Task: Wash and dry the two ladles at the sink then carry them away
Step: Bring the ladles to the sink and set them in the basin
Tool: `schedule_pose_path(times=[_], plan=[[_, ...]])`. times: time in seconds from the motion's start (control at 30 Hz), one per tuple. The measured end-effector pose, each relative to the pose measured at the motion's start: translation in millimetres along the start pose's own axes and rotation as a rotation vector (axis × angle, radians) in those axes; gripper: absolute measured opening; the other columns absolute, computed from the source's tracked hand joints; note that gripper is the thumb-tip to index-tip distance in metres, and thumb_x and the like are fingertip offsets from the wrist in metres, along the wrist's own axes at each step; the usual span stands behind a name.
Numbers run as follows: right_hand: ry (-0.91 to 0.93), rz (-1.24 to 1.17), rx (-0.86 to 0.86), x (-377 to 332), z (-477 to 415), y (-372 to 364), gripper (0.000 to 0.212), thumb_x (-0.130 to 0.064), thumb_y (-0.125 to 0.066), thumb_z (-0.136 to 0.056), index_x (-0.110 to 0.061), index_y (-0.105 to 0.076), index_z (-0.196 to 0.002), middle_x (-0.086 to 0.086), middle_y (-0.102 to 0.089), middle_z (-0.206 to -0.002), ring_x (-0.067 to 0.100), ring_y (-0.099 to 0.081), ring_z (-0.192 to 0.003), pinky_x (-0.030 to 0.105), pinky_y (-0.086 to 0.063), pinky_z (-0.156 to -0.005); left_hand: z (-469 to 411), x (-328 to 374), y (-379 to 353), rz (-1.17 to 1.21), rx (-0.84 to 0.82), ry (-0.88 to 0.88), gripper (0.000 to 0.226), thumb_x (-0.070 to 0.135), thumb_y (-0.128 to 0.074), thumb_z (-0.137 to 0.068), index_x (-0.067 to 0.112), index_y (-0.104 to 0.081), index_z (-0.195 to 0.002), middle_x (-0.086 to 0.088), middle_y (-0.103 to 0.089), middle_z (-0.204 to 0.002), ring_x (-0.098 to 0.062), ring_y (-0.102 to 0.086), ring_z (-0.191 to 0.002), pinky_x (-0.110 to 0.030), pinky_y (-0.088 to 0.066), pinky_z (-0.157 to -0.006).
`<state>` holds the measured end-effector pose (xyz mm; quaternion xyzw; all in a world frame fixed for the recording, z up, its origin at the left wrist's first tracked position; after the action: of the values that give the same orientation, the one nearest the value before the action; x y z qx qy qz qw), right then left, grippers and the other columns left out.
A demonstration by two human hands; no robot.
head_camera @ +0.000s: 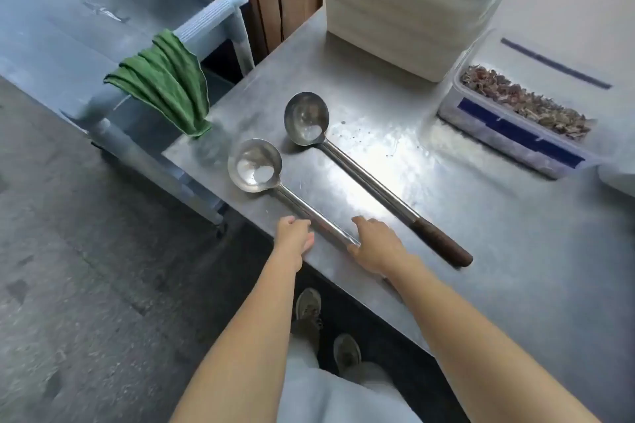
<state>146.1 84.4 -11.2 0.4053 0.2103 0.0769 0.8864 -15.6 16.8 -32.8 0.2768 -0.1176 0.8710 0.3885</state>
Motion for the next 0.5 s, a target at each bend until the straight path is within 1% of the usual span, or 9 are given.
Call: schedule_pose_path(times=[0.07,0.1,0.2,0.27,0.33,0.37,0.43,0.5], plan=[[-0.031,-0.009,-0.013,1.3,-9.4,-0.7,0.05,-0.031,-0.062,-0.098,-0.015,-0.049,-0.143,0.012,-0.061,-0.134,0.033,-0.056,-0.125,0.044,-0.052,-0.098,-16.4,6.3,-0.1,0.084,0.005,0.02,0.053,0.003,-0.053,-0.097,0.006,-0.037,-0.148,-0.016,-0.061,-0.123,-0.024,-0.066,-0.093,-0.037,-0.056,-0.093],[-0.039,-0.015,-0.021,3.0,-11.5,-2.4,0.046,-0.029,-0.063,-0.097,-0.015,-0.054,-0.14,0.011,-0.063,-0.132,0.032,-0.057,-0.124,0.042,-0.052,-0.098,-21.7,7.5,0.3,0.117,0.001,0.038,0.051,0.003,-0.055,-0.097,0.005,-0.041,-0.145,-0.017,-0.061,-0.124,-0.026,-0.067,-0.094,-0.037,-0.057,-0.09],[-0.04,-0.028,-0.052,3.8,-21.5,-6.5,0.031,-0.019,-0.065,-0.093,-0.014,-0.067,-0.123,0.008,-0.07,-0.12,0.031,-0.063,-0.114,0.04,-0.054,-0.091,-38.9,11.1,-4.2,0.16,0.005,0.092,0.049,0.007,-0.066,-0.093,0.004,-0.048,-0.138,-0.016,-0.065,-0.118,-0.031,-0.068,-0.099,-0.04,-0.061,-0.082],[-0.008,0.008,-0.076,1.1,-26.9,-7.7,0.016,-0.011,-0.063,-0.088,-0.01,-0.071,-0.102,0.011,-0.072,-0.104,0.034,-0.066,-0.099,0.041,-0.056,-0.081,-43.4,12.4,-7.9,0.138,-0.003,0.107,0.049,0.012,-0.071,-0.09,0.002,-0.053,-0.135,-0.017,-0.067,-0.115,-0.032,-0.07,-0.1,-0.044,-0.062,-0.079],[-0.021,0.038,-0.118,2.0,-33.2,-9.8,0.007,-0.007,-0.061,-0.084,-0.007,-0.067,-0.087,0.012,-0.07,-0.09,0.033,-0.065,-0.085,0.041,-0.057,-0.072,-48.8,13.2,-8.3,0.117,0.004,0.107,0.048,0.012,-0.073,-0.088,0.002,-0.057,-0.132,-0.016,-0.07,-0.112,-0.03,-0.072,-0.096,-0.046,-0.062,-0.076],[-0.027,0.041,-0.137,1.9,-34.4,-8.6,0.005,-0.006,-0.06,-0.083,-0.008,-0.064,-0.079,0.01,-0.068,-0.083,0.03,-0.062,-0.078,0.038,-0.054,-0.065,-50.9,13.7,-7.5,0.111,0.011,0.1,0.047,0.011,-0.074,-0.088,0.002,-0.058,-0.131,-0.015,-0.071,-0.11,-0.029,-0.073,-0.093,-0.046,-0.063,-0.075],[-0.023,0.026,-0.167,1.5,-34.7,-4.6,0.018,-0.004,-0.058,-0.079,-0.015,-0.051,-0.066,0.005,-0.057,-0.069,0.022,-0.052,-0.064,0.033,-0.041,-0.055,-49.8,16.6,-5.6,0.096,0.008,0.084,0.046,0.01,-0.074,-0.087,0.001,-0.059,-0.13,-0.014,-0.071,-0.109,-0.028,-0.073,-0.091,-0.045,-0.063,-0.075],[0.007,-0.004,-0.175,-1.5,-33.6,3.1,0.025,-0.005,-0.056,-0.071,-0.018,-0.04,-0.058,0.003,-0.043,-0.06,0.021,-0.039,-0.057,0.035,-0.032,-0.052,-46.9,20.9,-4.0,0.09,-0.009,0.082,0.042,0.009,-0.074,-0.088,0.0,-0.06,-0.127,-0.015,-0.071,-0.107,-0.028,-0.072,-0.092,-0.045,-0.062,-0.078]])
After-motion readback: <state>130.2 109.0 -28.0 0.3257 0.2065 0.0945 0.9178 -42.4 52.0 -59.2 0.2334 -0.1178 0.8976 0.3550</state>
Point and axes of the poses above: each hand's wrist, its own z-axis away from the middle knuckle, its own y-axis out of the back of the hand, x = y × z, the point moved 4 cm from there along -z, towards the middle knuckle
